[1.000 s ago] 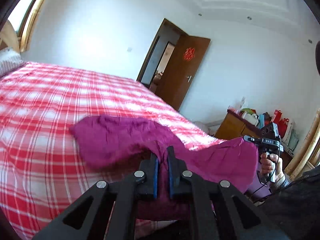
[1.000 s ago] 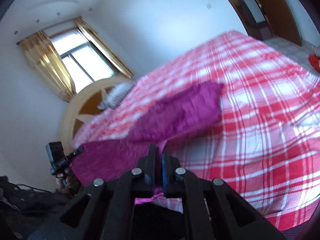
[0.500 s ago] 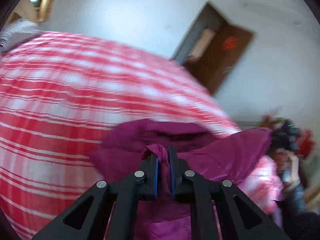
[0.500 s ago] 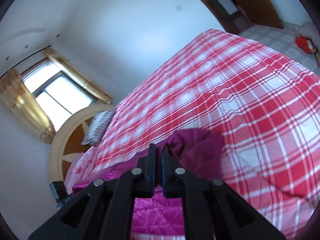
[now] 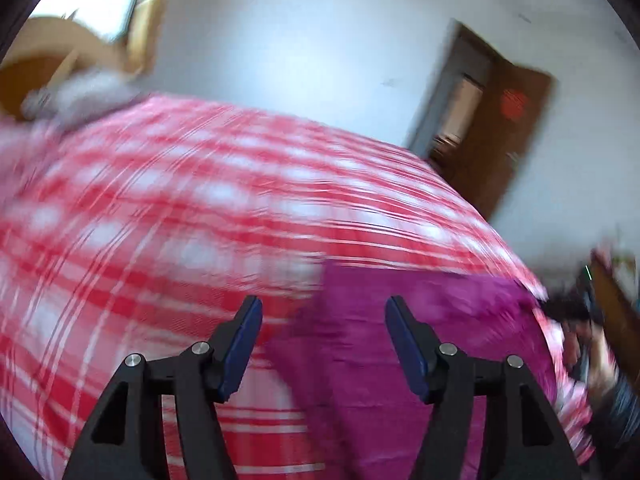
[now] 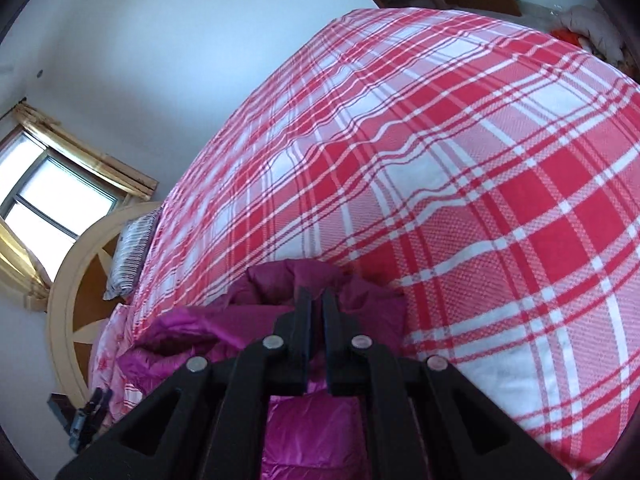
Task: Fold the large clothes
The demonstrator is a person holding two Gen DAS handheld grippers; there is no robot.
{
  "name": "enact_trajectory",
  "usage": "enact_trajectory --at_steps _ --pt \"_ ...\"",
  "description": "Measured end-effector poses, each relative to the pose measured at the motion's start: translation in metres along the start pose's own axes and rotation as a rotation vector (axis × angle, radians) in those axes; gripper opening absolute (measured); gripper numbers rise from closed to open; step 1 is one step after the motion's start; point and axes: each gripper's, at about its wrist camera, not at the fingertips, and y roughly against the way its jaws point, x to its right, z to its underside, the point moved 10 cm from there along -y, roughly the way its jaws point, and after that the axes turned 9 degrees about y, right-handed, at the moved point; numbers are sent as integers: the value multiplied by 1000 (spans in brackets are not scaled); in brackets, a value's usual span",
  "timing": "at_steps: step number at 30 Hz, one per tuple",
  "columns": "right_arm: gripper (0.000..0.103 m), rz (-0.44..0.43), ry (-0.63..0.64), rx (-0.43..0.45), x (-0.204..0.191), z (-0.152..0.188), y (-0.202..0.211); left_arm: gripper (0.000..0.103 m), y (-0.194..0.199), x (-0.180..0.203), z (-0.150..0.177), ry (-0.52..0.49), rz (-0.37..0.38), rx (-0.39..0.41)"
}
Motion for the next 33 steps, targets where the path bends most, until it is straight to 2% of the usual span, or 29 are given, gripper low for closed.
enact_trajectory --at_steps 4,6,8,9,10,12,14,19,21,24,26,27,29,31,33 --pt "10 17 3 -2 -3 0 -10 67 -30 74 31 -205 21 -43" --pt "25 28 8 -13 -5 2 -13 67 -55 89 50 -242 -15 -90" --pt "66 40 17 10 -12 2 -7 67 -72 84 62 -230 -74 -120" --pt "73 77 42 52 -17 1 5 67 -82 77 68 -218 -106 -126" --pt "75 105 73 80 -24 1 11 67 -89 68 73 -204 -141 -139" --pt "75 145 153 118 -42 3 21 67 -97 59 83 -187 -174 -155" --pt "75 123 231 126 -71 13 19 67 -103 53 88 -162 -181 -151" --pt "75 99 429 62 -129 48 -29 67 -113 50 89 -158 -207 -143" --pt "73 134 470 43 -134 56 -49 67 -108 51 81 -133 -205 -140" --pt "71 174 489 28 -128 61 -68 67 -92 76 52 -175 -178 -48" --pt "71 187 481 16 -123 61 -76 78 -90 90 36 -238 -176 0" --pt "71 192 480 14 -120 61 -78 79 -94 94 30 -259 -182 15" --pt "71 202 476 11 -117 62 -79 79 -112 92 28 -263 -193 0" --pt "71 209 476 2 -118 63 -82 79 -133 78 35 -262 -248 -46" --pt "71 210 478 -3 -118 65 -85 79 -153 57 50 -201 -269 -125"
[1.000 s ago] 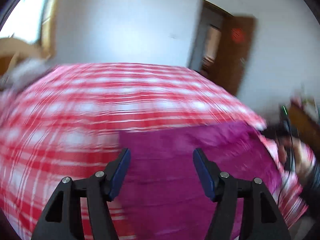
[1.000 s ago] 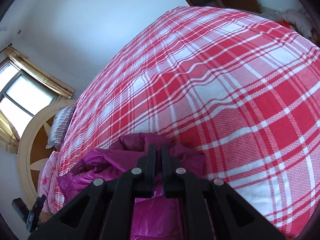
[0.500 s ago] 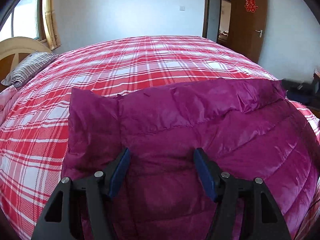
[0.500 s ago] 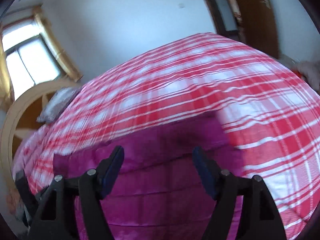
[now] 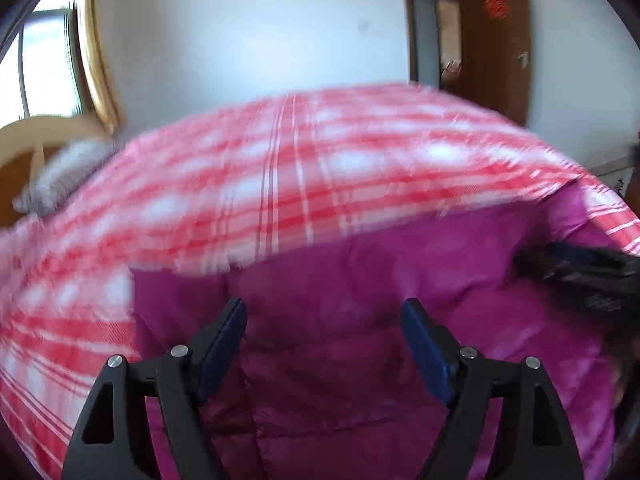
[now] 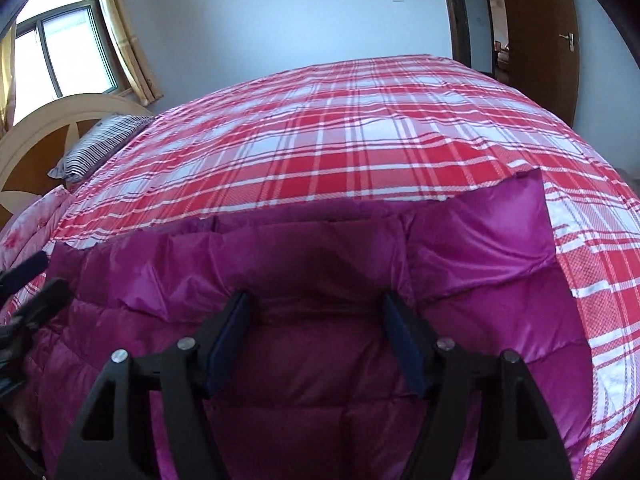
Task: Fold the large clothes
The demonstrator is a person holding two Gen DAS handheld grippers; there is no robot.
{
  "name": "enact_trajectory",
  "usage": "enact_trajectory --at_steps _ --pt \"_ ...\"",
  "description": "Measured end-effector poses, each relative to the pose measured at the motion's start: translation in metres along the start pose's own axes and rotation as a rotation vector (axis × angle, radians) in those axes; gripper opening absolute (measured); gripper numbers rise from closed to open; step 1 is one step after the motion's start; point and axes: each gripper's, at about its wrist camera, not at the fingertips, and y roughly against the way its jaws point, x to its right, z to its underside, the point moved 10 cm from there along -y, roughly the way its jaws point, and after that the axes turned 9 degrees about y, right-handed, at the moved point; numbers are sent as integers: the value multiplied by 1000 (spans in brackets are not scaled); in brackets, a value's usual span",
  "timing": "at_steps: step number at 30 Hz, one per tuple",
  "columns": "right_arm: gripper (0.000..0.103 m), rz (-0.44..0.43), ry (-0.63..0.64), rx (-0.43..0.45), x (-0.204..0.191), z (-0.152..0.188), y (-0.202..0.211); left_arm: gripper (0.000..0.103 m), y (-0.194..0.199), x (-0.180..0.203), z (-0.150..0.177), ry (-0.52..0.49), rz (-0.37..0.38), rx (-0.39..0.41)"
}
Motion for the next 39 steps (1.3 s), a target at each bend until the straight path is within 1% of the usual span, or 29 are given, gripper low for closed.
enact_trajectory --at_steps 2,8,23,39 --pt "71 -3 -3 0 -1 1 -2 79 -8 -6 6 48 25 -16" --pt "71 -7 -11 -17 0 5 -8 81 -15 -8 11 68 34 -33" --pt "71 -11 -17 -25 0 8 -10 83 -22 -8 17 58 13 -46" --pt "74 19 13 -61 -2 13 -17 85 -28 -7 20 39 -11 -71"
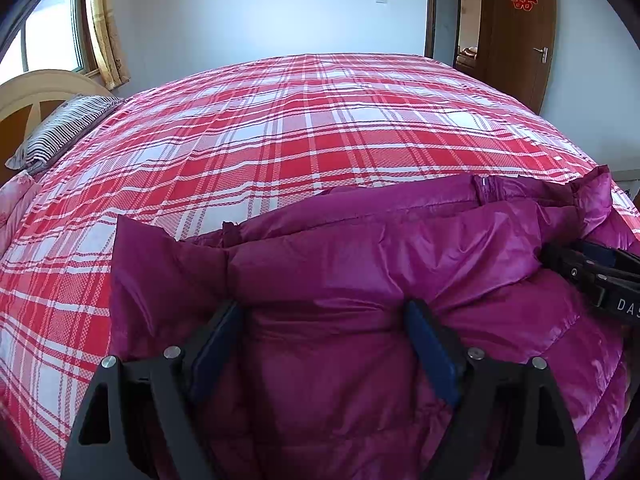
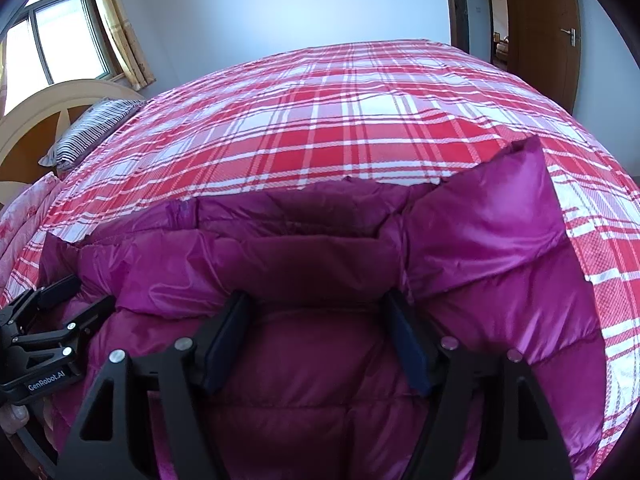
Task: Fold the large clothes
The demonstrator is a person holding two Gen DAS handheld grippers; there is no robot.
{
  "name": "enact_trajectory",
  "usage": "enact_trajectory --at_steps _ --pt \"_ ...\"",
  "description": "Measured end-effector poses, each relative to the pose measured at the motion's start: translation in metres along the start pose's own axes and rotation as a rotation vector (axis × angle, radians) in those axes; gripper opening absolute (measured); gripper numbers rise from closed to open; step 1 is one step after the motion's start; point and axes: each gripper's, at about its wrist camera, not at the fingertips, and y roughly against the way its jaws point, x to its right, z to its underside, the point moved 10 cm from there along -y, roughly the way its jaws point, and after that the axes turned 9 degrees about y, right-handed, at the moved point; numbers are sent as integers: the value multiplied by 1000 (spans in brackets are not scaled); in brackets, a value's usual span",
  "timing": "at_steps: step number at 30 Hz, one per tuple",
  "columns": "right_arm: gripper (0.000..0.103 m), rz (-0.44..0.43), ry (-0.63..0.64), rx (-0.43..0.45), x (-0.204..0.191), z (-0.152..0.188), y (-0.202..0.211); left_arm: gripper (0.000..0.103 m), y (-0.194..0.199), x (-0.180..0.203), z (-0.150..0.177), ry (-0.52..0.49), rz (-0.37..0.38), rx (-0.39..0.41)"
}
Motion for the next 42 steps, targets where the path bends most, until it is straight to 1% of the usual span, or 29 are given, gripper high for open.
enact_trajectory --at_steps 4,6,11,13,15,16,17,21,32,42 --pt "75 14 12 -5 -1 1 -1 85 7 3 -2 -29 -40 27" --pt "75 19 16 -6 -2 1 -1 85 15 8 -4 -59 -55 49" --pt "76 28 22 -7 -2 1 -2 85 41 35 -8 -96 15 95" --pt "76 30 23 -7 -3 1 -3 85 42 47 -6 -144 12 99" --pt "76 30 23 -7 -3 1 -3 85 33 51 0 -176 -13 80" --pt "76 29 23 -7 -3 1 -3 85 28 51 4 -175 -12 63" --pt "76 29 23 -8 -3 1 -3 85 21 50 7 -166 -6 39" --pt "76 37 27 -13 -4 1 -4 89 11 46 9 -136 10 13" --pt "77 54 38 -25 -4 2 -6 93 3 46 15 -131 4 -6" --pt "78 74 57 -41 -5 2 -8 94 0 45 15 -130 0 -13"
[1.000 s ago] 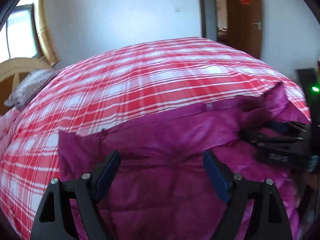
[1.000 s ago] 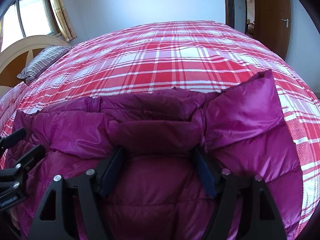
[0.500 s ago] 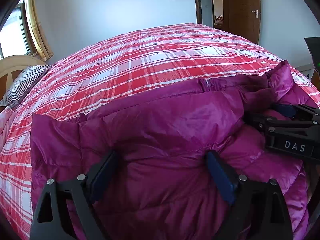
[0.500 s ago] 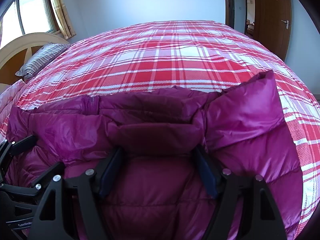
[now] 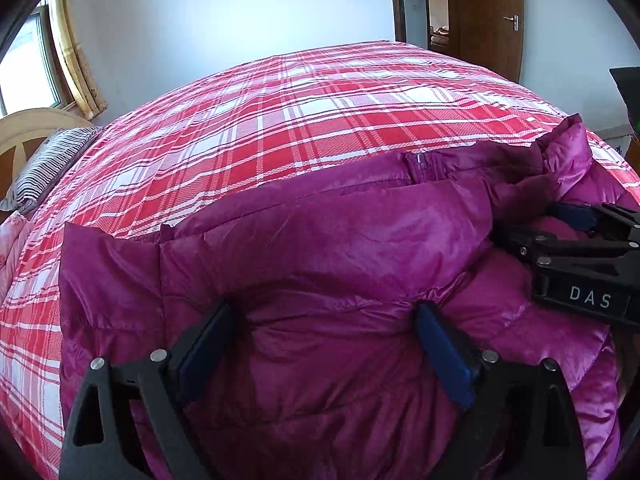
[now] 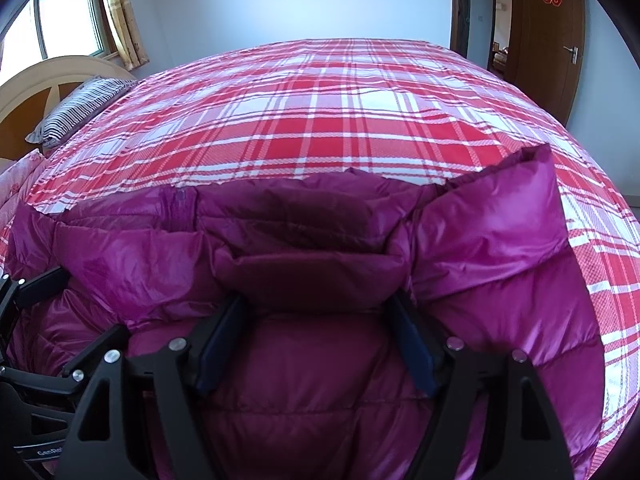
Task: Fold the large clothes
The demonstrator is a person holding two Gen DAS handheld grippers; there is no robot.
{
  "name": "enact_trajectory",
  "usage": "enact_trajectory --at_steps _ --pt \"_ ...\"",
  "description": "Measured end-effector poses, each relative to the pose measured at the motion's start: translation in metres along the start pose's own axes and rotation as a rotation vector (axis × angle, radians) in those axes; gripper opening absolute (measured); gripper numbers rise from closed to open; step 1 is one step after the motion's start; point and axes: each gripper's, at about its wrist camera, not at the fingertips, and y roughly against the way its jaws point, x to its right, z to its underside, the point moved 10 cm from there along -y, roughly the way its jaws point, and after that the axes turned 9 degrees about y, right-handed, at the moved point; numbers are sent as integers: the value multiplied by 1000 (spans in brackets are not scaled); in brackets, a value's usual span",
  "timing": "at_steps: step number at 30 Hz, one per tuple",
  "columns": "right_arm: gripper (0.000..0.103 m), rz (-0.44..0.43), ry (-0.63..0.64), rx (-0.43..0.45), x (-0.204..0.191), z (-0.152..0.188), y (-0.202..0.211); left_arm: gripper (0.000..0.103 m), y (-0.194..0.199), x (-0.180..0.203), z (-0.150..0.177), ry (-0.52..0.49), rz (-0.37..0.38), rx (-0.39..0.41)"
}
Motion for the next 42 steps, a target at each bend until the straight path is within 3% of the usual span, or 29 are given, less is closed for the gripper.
enact_trajectory --at_steps 13,18,22,42 --pt "78 15 17 -14 -2 -1 2 97 -4 -1 1 4 -5 -6" --pt "78 -11 -10 38 -5 5 34 97 -5 -1 1 9 -2 -3" --pt "78 -24 39 67 -21 20 54 97 -4 0 1 12 0 -1" --pt "84 20 85 16 -22 34 27 98 -2 0 1 3 -19 1"
